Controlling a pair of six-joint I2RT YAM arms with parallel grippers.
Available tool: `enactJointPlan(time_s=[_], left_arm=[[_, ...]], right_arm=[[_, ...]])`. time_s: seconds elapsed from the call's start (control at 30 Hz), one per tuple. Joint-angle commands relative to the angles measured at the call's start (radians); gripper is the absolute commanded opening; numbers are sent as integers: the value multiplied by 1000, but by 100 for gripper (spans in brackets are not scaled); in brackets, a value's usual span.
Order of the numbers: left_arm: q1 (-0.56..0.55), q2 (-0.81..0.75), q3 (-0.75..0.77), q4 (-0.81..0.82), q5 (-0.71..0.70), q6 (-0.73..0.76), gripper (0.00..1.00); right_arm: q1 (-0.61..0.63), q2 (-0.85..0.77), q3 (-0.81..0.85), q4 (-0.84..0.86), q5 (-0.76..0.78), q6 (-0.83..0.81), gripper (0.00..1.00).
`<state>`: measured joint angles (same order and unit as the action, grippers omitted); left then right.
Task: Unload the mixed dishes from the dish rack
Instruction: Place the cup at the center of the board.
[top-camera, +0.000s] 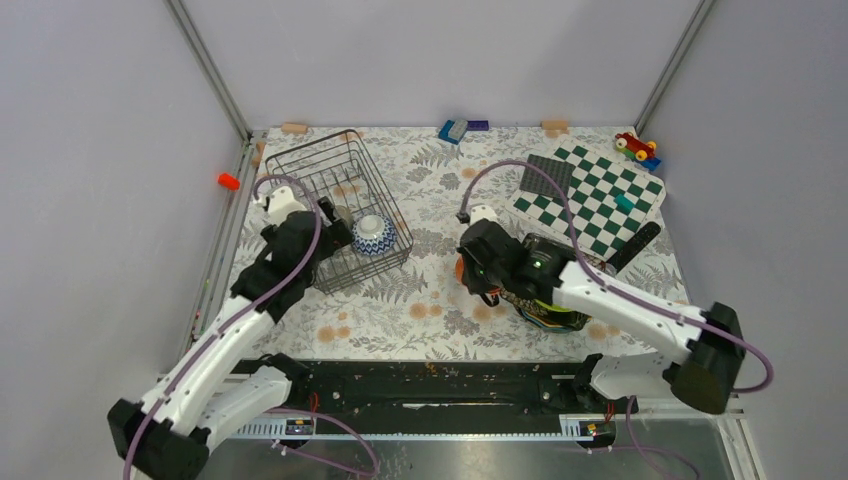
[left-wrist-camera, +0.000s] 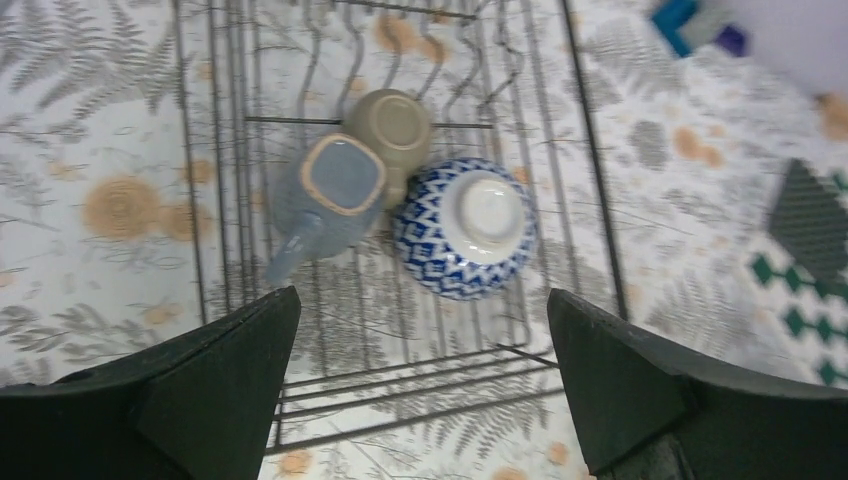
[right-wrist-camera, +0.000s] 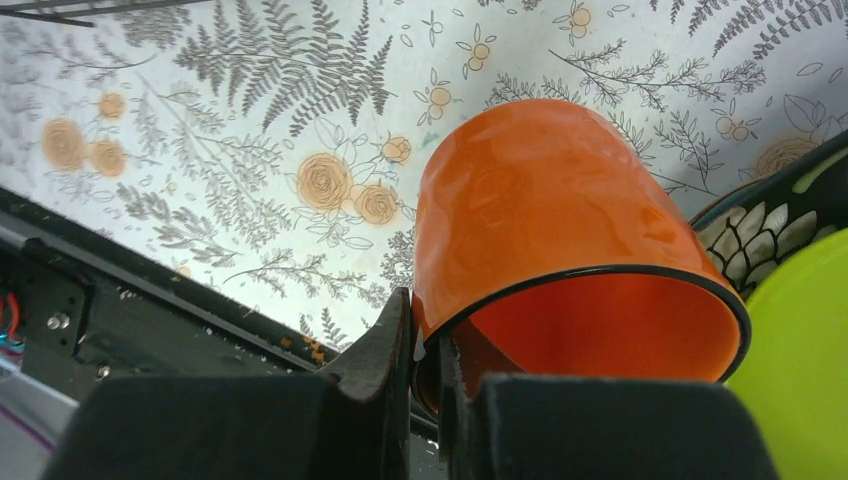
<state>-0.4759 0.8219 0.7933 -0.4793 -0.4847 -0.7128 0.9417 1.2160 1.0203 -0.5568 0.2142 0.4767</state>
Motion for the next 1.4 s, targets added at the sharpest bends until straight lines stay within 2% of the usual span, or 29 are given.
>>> enactJointPlan(time_s=[0.0,0.27,0.4,0.8,0.9,1.07,1.2,1.37], left_arm=[[6,115,99,-71,-171,47,99],[40,301,195,-88,-198,85,99],[103,363,208,-30,-61,153,99],[267,549,264,22,177,203,99],[272,578,270,35,210,209,99],[273,621,290,34,191,211,99],[278,662,313,24,178,210,97],[290,711,328,25,195,202,89]], right_arm=[[-2,129,137,-45,53,-9,0],[-3,292,198,-103,60,1,1],[-3,327,196,-122,72,5,6],[-10,416,207,-169,98,11,14],[-16,424,207,-170,99,14,22],[-19,414,212,-168,106,18,48],[-19,380,223,-165,120,12,58],[-18,308,207,-121,122,3,70]])
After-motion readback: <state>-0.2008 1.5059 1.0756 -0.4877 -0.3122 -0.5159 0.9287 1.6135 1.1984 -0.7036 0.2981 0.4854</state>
